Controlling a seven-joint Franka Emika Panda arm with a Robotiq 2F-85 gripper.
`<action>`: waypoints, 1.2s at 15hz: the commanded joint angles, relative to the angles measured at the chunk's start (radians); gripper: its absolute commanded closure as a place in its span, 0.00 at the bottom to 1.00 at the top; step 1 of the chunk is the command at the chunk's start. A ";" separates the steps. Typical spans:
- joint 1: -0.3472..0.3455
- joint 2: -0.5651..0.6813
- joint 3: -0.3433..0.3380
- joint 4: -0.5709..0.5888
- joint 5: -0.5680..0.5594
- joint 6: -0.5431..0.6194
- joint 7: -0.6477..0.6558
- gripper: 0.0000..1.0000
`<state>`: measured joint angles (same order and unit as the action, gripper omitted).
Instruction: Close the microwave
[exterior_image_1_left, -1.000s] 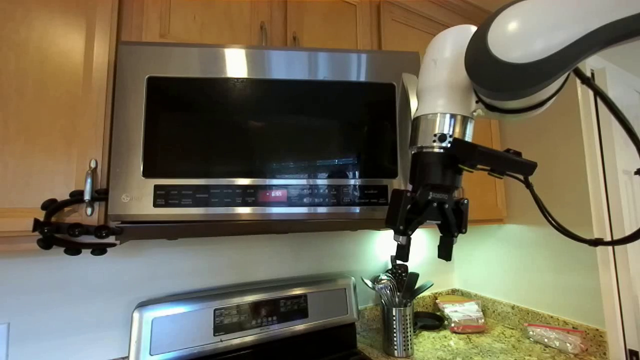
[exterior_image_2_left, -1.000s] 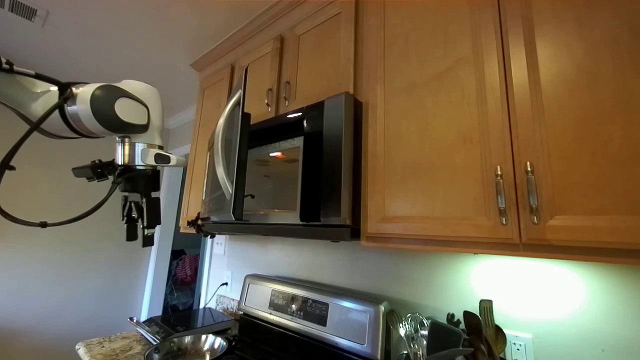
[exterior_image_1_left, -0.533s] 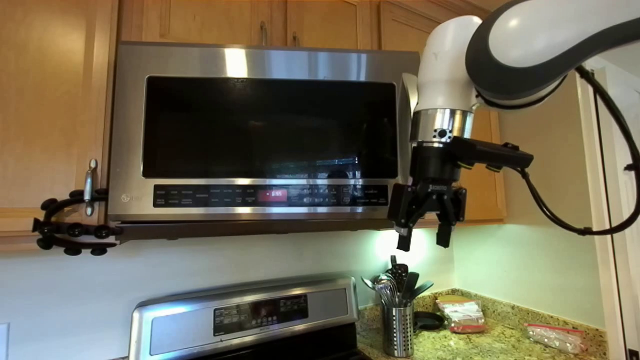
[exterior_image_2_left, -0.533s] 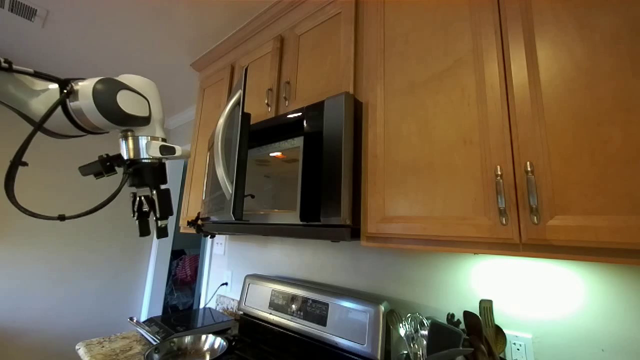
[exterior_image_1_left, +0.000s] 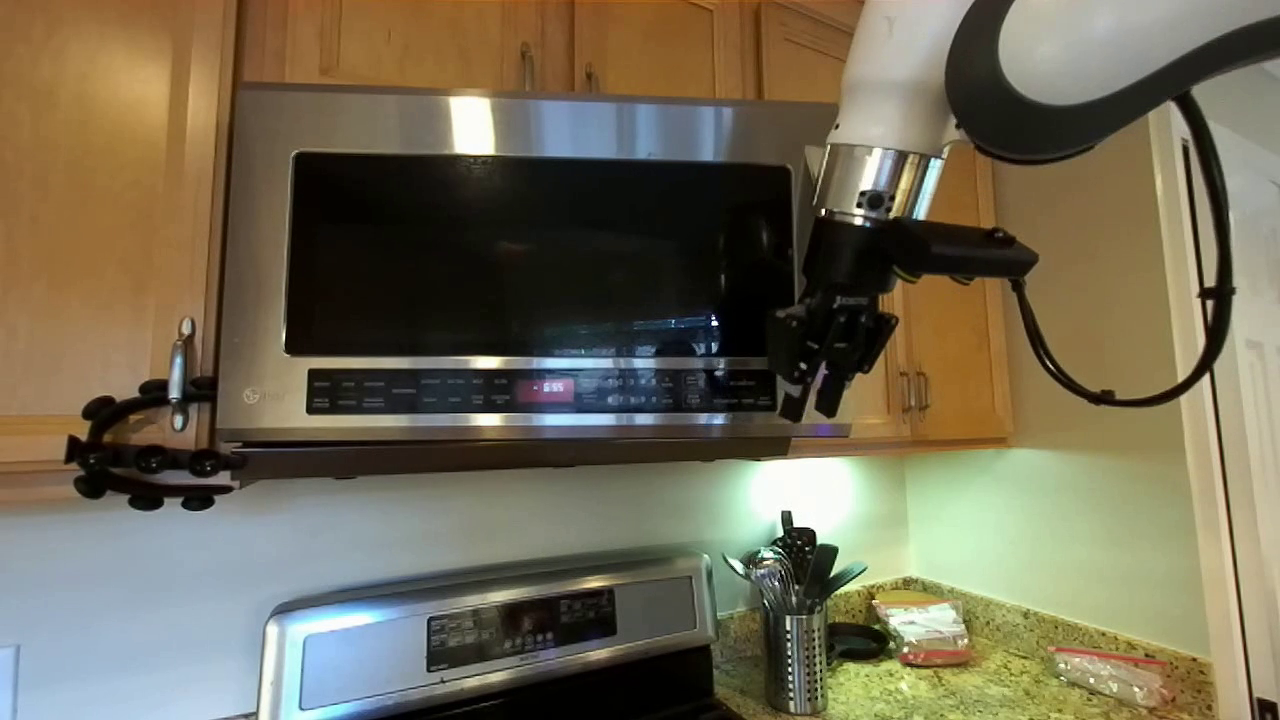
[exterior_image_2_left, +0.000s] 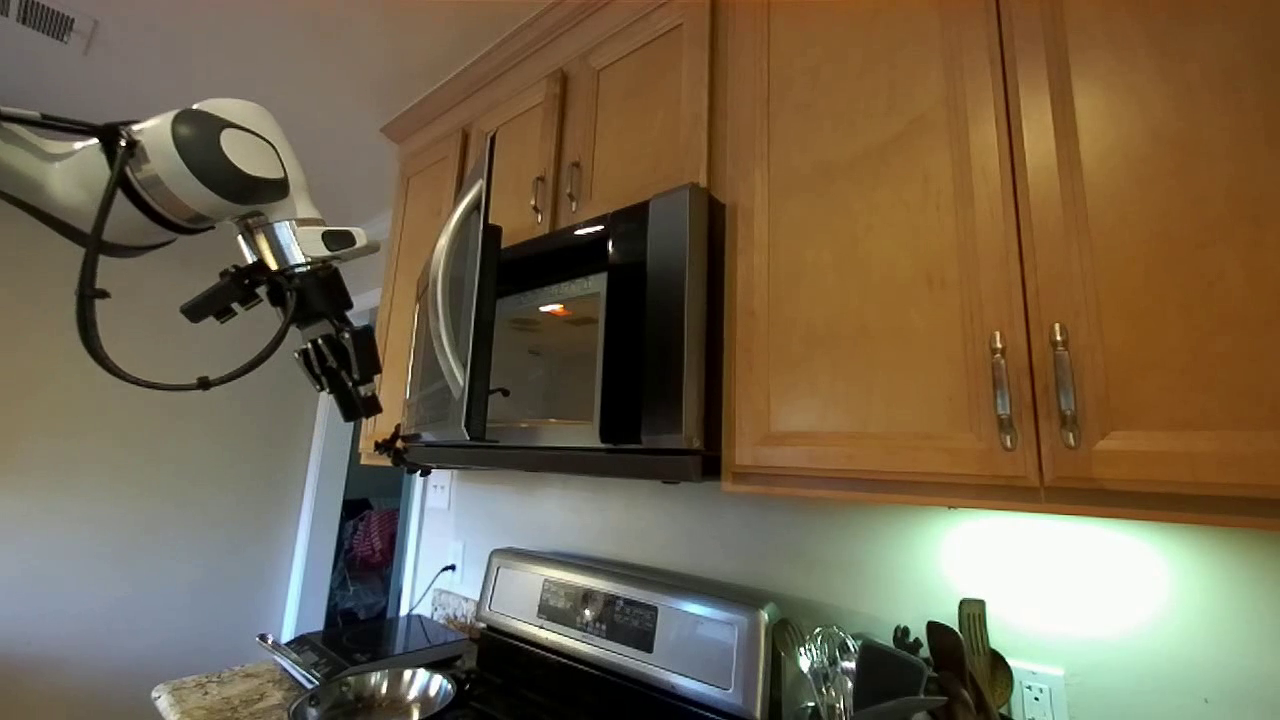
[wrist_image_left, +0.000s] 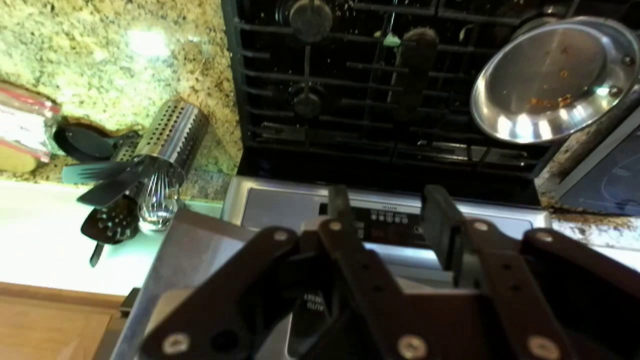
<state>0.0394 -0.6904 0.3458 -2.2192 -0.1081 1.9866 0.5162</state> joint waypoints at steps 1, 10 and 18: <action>-0.056 -0.017 0.019 -0.007 -0.093 0.089 0.036 0.86; -0.163 0.026 -0.014 0.022 -0.209 0.164 0.030 0.94; -0.193 0.153 -0.126 0.066 -0.185 0.325 -0.020 0.94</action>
<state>-0.1365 -0.6013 0.2587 -2.1972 -0.2875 2.2717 0.5259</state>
